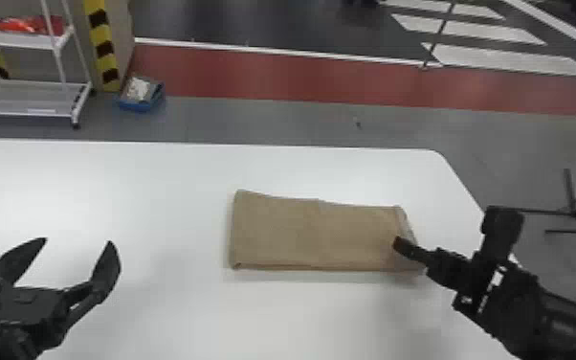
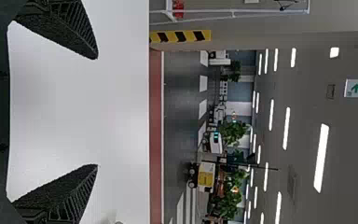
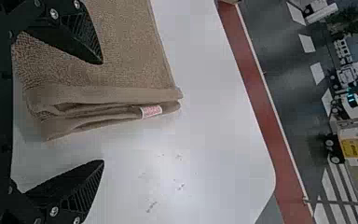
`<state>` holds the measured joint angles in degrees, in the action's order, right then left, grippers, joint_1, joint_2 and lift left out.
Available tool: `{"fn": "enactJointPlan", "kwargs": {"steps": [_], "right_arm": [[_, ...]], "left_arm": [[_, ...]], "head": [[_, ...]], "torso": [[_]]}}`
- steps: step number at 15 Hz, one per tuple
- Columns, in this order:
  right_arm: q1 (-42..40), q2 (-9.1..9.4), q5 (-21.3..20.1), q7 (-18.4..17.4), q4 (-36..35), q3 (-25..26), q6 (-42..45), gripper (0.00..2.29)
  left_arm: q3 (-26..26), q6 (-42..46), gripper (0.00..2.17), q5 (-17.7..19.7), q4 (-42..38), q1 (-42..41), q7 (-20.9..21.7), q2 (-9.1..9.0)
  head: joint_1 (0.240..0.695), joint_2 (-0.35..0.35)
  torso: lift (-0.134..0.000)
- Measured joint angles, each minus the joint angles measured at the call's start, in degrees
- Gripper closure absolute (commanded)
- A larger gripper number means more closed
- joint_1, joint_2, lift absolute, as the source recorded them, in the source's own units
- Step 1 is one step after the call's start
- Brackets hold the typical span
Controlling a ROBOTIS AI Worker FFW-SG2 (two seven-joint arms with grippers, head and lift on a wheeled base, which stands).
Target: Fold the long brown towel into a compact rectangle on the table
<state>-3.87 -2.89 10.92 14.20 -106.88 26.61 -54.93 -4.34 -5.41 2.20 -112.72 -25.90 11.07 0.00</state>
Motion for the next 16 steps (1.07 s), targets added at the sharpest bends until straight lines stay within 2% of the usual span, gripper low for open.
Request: {"fn": "enactJointPlan", "kwargs": {"steps": [3, 5, 6, 9, 11, 16], "right_arm": [[1.32, -0.01, -1.79, 0.33, 2.16, -0.99, 0.70, 0.66], [1.77, -0.01, -3.02, 0.40, 2.94, -1.61, 0.62, 1.26], [1.85, -0.01, -3.25, 0.42, 3.11, -1.74, 0.55, 1.43], [1.32, 0.06, -2.42, 2.34, 2.26, -1.23, 0.48, 1.66], [0.50, 0.32, -0.52, 2.62, -0.27, -0.05, 0.41, 1.66], [-1.34, 2.50, 7.20, 1.87, -14.46, 2.58, -0.71, 1.65]], "left_arm": [[0.08, 0.01, 0.04, 0.00, 0.12, 0.14, 0.00, 0.00], [0.04, 0.02, 0.04, 0.03, 0.23, 0.16, 0.00, 0.00], [0.03, 0.03, 0.04, 0.06, 0.28, 0.17, 0.00, 0.00], [0.03, 0.06, 0.04, 0.09, 0.46, 0.23, 0.00, 0.00], [0.05, 0.07, 0.04, 0.09, 0.47, 0.24, 0.01, 0.00], [0.05, 0.05, 0.04, 0.08, 0.45, 0.18, 0.01, 0.00]], "head": [[0.695, -0.195], [0.695, -0.191], [0.695, -0.190], [0.695, -0.186], [0.695, -0.185], [0.695, -0.172]], "torso": [[-0.121], [-0.121], [-0.121], [-0.121], [-0.121], [-0.121]]}}
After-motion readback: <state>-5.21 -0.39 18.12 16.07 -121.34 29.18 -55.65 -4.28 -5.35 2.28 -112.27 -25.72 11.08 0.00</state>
